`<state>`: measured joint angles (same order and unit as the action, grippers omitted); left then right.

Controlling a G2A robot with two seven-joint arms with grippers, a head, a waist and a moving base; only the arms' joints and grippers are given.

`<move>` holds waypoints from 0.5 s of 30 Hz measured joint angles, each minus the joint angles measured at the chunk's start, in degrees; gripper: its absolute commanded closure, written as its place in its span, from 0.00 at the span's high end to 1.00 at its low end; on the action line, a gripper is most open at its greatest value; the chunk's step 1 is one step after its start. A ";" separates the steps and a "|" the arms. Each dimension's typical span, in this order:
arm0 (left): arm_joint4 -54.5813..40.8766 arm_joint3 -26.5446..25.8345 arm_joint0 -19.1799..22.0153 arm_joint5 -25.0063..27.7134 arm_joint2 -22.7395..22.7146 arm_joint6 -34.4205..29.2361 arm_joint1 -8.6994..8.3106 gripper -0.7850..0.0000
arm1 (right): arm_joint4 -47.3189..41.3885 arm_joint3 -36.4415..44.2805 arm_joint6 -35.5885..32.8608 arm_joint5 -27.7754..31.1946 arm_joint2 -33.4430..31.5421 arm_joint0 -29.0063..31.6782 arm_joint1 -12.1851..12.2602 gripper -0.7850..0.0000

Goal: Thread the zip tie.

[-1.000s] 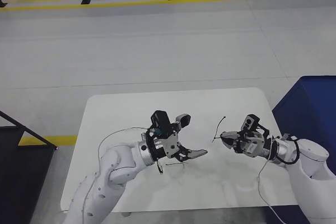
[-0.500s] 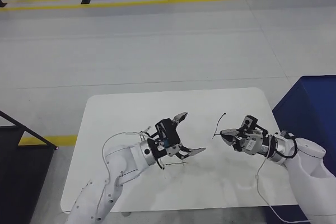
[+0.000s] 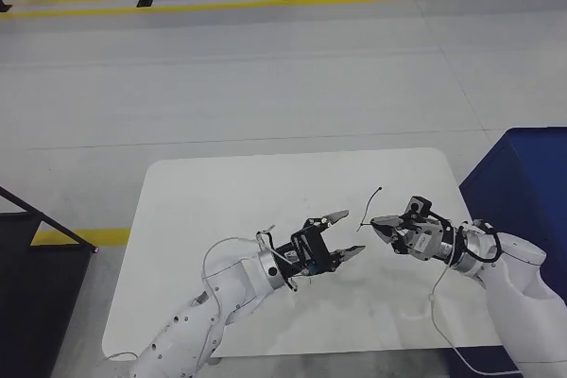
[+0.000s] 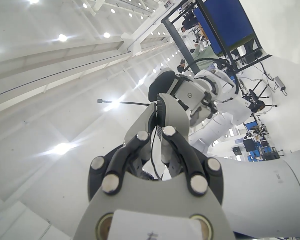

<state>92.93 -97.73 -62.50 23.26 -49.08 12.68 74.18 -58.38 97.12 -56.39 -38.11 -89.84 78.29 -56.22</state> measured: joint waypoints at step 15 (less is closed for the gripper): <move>-0.50 2.06 1.52 -1.36 1.39 -0.64 1.08 0.27 | 0.00 0.00 0.00 0.00 -0.01 0.00 0.00 0.00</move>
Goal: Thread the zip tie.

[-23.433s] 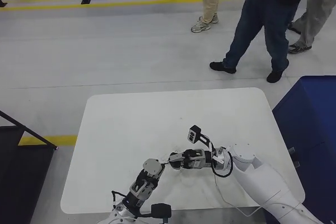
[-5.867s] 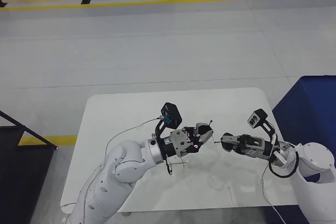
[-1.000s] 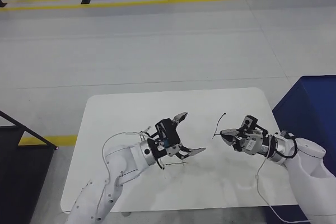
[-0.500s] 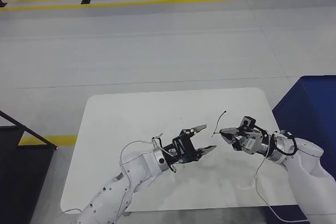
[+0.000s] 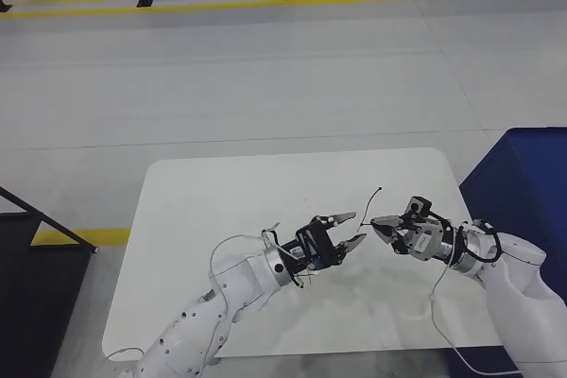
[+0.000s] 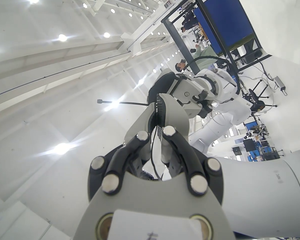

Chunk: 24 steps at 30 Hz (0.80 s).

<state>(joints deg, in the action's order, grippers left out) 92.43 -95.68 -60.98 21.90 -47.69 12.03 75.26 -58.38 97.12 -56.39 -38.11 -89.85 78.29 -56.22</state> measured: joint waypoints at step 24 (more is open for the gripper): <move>0.33 0.45 -0.37 1.04 -0.86 0.59 0.39 0.00 | 0.00 0.00 0.00 0.00 0.00 0.00 0.00 0.00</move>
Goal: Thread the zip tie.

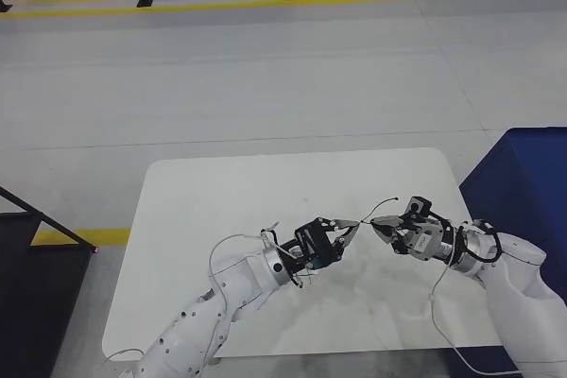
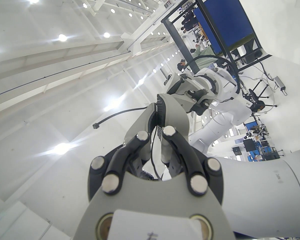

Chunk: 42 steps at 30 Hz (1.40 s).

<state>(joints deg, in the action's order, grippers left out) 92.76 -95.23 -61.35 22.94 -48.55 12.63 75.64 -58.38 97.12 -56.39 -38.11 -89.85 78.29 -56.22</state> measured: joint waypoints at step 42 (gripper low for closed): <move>-4.58 0.21 -2.19 3.97 -4.09 -3.22 -0.28 1.00 | -9.55 3.40 0.45 4.48 -5.65 2.72 0.45 0.00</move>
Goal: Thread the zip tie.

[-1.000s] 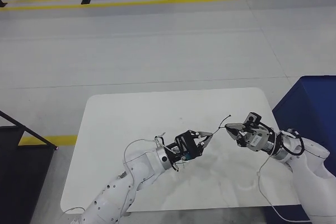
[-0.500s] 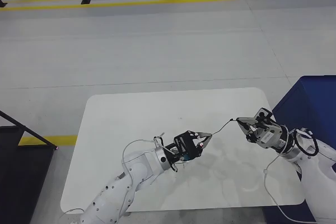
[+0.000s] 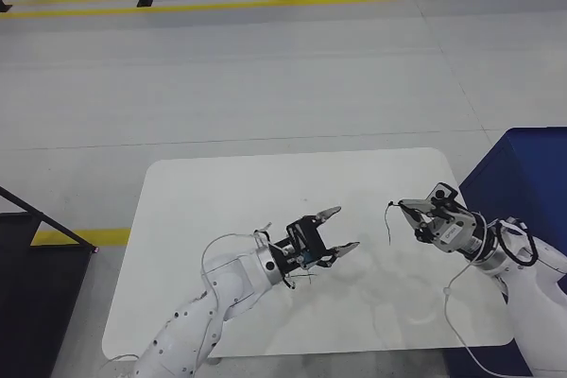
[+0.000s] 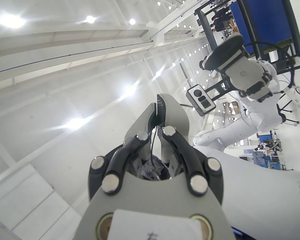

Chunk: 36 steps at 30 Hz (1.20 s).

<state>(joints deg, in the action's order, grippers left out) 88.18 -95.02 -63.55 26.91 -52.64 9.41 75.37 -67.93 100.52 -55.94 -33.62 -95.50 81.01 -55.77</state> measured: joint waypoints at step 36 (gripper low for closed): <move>-52.89 -5.74 -3.43 8.34 -11.70 -17.63 -1.00 1.00 | -30.47 28.08 14.08 -12.01 1.94 4.35 -0.61 0.00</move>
<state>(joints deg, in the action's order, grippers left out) 35.30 -100.76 -66.97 35.25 -64.34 -8.22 74.37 -98.40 128.60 -41.86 -45.64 -93.56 85.37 -56.38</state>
